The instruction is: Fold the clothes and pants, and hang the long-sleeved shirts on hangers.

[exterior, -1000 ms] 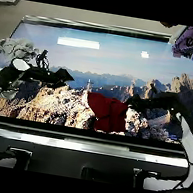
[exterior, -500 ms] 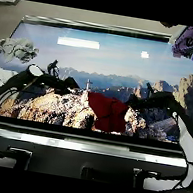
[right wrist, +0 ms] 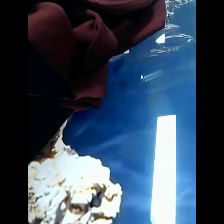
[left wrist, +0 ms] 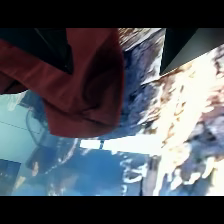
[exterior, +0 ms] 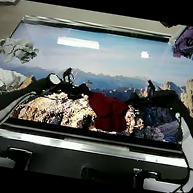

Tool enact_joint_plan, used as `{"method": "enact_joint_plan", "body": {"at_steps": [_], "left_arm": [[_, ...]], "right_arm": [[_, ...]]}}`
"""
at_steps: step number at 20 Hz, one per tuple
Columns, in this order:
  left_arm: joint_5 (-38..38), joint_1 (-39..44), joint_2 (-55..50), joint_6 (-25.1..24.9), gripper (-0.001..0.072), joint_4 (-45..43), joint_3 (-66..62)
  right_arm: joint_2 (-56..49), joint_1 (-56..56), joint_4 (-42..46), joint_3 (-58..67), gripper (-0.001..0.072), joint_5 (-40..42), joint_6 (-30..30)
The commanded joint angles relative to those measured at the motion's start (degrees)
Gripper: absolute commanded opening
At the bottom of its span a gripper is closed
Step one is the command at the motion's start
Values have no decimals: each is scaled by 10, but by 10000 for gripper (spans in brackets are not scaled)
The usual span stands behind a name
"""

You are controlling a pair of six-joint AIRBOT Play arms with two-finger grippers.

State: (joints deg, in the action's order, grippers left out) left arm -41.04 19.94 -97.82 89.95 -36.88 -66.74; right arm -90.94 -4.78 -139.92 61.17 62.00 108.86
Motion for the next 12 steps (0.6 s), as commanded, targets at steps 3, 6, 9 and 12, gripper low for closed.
{"method": "enact_joint_plan", "body": {"at_steps": [3, 6, 9, 12], "left_arm": [[30, 19, -37, 0, 374, 41, -27], [28, 24, -56, 0, 194, 50, -45], [24, 10, -49, -3, 17, 43, -60], [3, -27, -9, -2, 15, -31, -114]], "right_arm": [[2, 0, 0, 1, 32, 21, 0], [2, 0, 0, 1, 32, 33, 0], [17, 0, 1, 4, 31, 28, 11], [56, 0, 30, 77, 30, 24, 14]]}}
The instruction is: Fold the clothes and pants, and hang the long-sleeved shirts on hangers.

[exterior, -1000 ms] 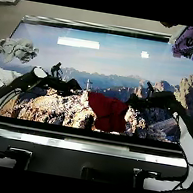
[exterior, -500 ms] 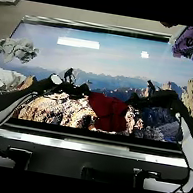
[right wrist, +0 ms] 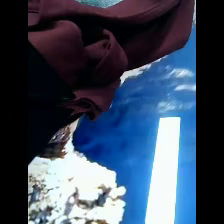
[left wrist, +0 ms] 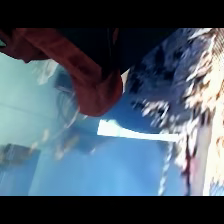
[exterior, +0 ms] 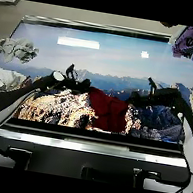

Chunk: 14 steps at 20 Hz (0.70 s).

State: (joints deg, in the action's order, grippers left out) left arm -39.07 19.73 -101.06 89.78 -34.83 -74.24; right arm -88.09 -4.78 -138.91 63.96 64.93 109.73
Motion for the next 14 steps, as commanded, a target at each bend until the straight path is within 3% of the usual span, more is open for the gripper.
{"method": "enact_joint_plan", "body": {"at_steps": [1, 6, 10, 12, 14], "left_arm": [[-30, -39, 40, 0, 15, -73, -68], [-112, -99, 135, -15, 15, -156, -249], [-191, -128, 240, -12, 15, -198, -323], [-239, -130, 313, 14, 15, -265, -324], [-291, -128, 384, 76, 15, -368, -323]], "right_arm": [[42, 0, 24, 88, 30, -5, 6], [137, 0, 32, 303, 30, 1, -8], [258, 0, 90, 380, 31, 7, -27], [335, 0, 145, 389, 30, 17, -46], [412, 0, 219, 389, 30, 14, -83]]}}
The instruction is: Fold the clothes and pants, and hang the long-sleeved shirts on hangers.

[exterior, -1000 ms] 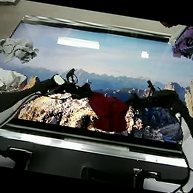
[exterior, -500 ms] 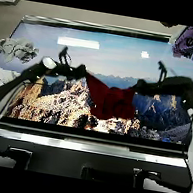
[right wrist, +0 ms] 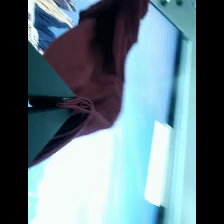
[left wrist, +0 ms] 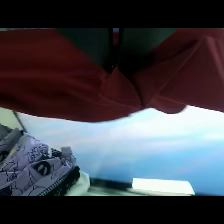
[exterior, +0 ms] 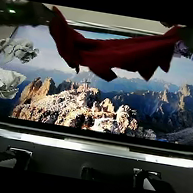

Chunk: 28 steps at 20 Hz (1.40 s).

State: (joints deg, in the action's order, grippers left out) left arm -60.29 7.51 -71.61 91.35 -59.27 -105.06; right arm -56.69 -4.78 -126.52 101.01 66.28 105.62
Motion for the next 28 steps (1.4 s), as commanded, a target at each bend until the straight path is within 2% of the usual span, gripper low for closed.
{"method": "enact_joint_plan", "body": {"at_steps": [1, 3, 5, 7, 9, 10, 12, 15, 19, 22, 24, 25, 27, 28], "left_arm": [[-103, -6, 124, 96, 15, -178, -15], [-129, -6, 177, 152, 16, -260, -15], [-134, -6, 196, 158, 15, -280, -15], [-142, -6, 181, 158, 16, -280, -14], [-142, -6, 144, 158, 16, -280, 0], [-140, -7, 118, 158, 16, -280, 15], [-120, -7, 55, 156, 18, -280, 52], [-49, -7, -66, 152, 18, -279, 101], [15, -6, -235, 151, 18, -248, 104], [14, -7, -314, 147, 18, -188, 104], [14, -8, -332, 123, 33, -154, 104], [11, -12, -328, 120, 127, -153, 103], [-20, -34, -302, 119, 556, -153, 93], [-37, -51, -278, 114, 576, -153, 93]], "right_arm": [[130, 0, 132, 19, 30, -4, -60], [175, 0, 207, 19, 30, -23, -102], [184, 0, 259, 19, 30, -52, -144], [153, 0, 284, 19, 30, -62, -178], [82, 0, 287, 19, 31, -55, -226], [40, 0, 281, 19, 31, -51, -232], [-61, 0, 250, 19, 31, -49, -232], [-221, 3, 191, 19, 31, -45, -232], [-415, 37, 192, 19, 31, -17, -228], [-489, 64, 192, 19, 31, -17, -204], [-502, 75, 205, 19, 31, -28, -192], [-501, 77, 211, 19, 31, -31, -193], [-495, 75, 219, 19, 31, -30, -193], [-489, 74, 231, 19, 31, -26, -195]]}}
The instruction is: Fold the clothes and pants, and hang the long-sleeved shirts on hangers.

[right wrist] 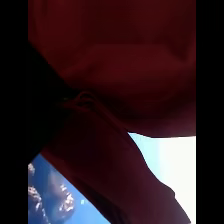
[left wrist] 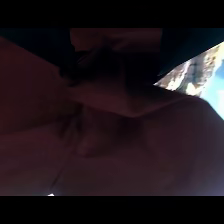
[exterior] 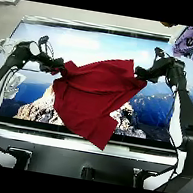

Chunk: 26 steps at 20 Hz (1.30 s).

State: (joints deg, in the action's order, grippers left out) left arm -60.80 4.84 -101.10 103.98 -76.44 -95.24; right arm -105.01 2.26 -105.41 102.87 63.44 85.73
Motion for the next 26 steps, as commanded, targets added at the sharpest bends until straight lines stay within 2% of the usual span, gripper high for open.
{"method": "enact_joint_plan", "body": {"at_steps": [1, 4, 6, 9, 12, 15, 18, 22, 25, 26], "left_arm": [[-52, -44, 49, -16, 576, 19, -4], [-93, -93, 156, -20, 576, 19, 67], [-85, -107, 244, -5, 576, 36, 204], [-31, -95, 366, -6, 576, 168, 449], [18, -39, 429, -7, 576, 257, 612], [52, 44, 429, -3, 576, 289, 668], [98, 109, 408, 27, 575, 296, 671], [188, 149, 362, 27, 572, 348, 671], [210, 170, 310, 28, 570, 365, 661], [210, 177, 294, 26, 505, 366, 653]], "right_arm": [[0, 4, 36, 0, 31, 9, 3], [17, 4, 59, 0, 31, 35, 3], [25, 4, 59, 0, 31, 47, 3], [28, 4, 58, 0, 31, 63, 0], [28, 4, 58, 0, 31, 89, 0], [28, 4, 58, 0, 31, 110, -1], [28, 4, 58, 0, 31, 122, -1], [28, 4, 57, 0, 31, 139, -10], [28, 4, 56, 0, 31, 152, -19], [28, 4, 56, 0, 31, 156, -24]]}}
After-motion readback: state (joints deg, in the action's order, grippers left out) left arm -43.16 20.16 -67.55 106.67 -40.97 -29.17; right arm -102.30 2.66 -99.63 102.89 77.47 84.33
